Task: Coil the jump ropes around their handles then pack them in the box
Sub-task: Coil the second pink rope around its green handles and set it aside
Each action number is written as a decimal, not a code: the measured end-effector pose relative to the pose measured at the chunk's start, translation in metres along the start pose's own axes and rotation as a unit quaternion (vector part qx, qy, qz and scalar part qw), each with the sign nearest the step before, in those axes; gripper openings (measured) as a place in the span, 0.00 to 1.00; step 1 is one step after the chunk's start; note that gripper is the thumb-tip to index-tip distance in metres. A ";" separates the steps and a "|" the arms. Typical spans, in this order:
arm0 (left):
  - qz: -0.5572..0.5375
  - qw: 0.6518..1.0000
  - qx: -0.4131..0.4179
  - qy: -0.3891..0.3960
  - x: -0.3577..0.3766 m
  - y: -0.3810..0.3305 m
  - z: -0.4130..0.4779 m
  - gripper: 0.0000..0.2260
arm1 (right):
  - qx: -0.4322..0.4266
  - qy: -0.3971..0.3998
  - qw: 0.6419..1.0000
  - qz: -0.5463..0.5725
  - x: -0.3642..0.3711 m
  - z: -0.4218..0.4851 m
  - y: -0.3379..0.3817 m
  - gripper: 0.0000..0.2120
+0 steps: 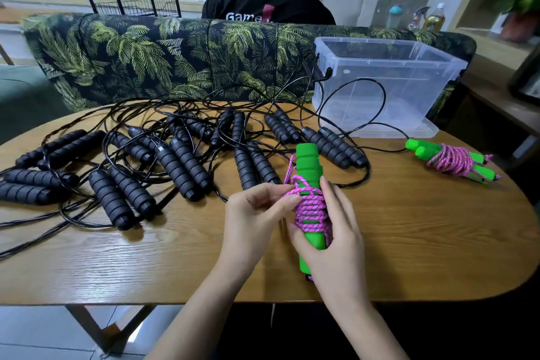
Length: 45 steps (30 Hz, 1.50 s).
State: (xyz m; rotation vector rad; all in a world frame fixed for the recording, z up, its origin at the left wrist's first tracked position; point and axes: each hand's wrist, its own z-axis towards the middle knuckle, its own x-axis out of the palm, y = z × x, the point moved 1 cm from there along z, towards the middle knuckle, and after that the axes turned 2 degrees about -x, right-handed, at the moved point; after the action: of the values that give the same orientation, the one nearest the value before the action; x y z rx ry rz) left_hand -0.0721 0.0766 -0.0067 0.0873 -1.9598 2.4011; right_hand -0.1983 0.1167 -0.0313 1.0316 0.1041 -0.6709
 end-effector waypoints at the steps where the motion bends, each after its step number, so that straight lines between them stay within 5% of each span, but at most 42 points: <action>1: 0.003 1.000 0.001 0.002 -0.001 0.001 0.000 0.09 | 0.009 0.006 0.999 0.040 -0.001 0.000 0.000 0.37; 8: -0.001 0.999 -0.042 -0.020 -0.001 0.009 -0.001 0.18 | 0.080 0.067 0.970 0.219 -0.007 -0.002 0.005 0.35; 14: -0.039 0.995 -0.057 0.069 0.001 0.002 -0.003 0.23 | 0.092 0.082 0.947 0.298 -0.007 -0.006 0.006 0.29; 20: -0.009 0.999 -0.039 -0.012 0.002 0.005 -0.003 0.26 | 0.028 0.070 0.979 0.191 -0.004 -0.007 0.007 0.31; 28: -0.008 0.999 -0.012 0.029 -0.008 0.006 0.001 0.23 | 0.098 0.084 0.939 0.319 -0.014 0.001 0.003 0.28; 35: 0.009 1.000 0.009 0.004 -0.004 0.007 -0.002 0.20 | 0.049 0.087 0.981 0.165 -0.003 -0.003 0.003 0.39; 41: 0.032 0.998 0.030 0.049 -0.011 0.006 -0.001 0.21 | 0.130 0.096 0.943 0.289 -0.008 0.000 -0.003 0.35; 45: 0.031 0.999 0.030 -0.006 -0.004 0.007 -0.003 0.21 | 0.048 0.069 0.982 0.170 -0.005 -0.004 0.003 0.26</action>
State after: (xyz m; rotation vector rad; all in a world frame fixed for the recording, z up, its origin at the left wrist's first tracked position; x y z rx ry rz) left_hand -0.0685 0.0777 -0.0147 0.0430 -1.9240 2.5047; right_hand -0.1998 0.1232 -0.0291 1.1546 0.0139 -0.2962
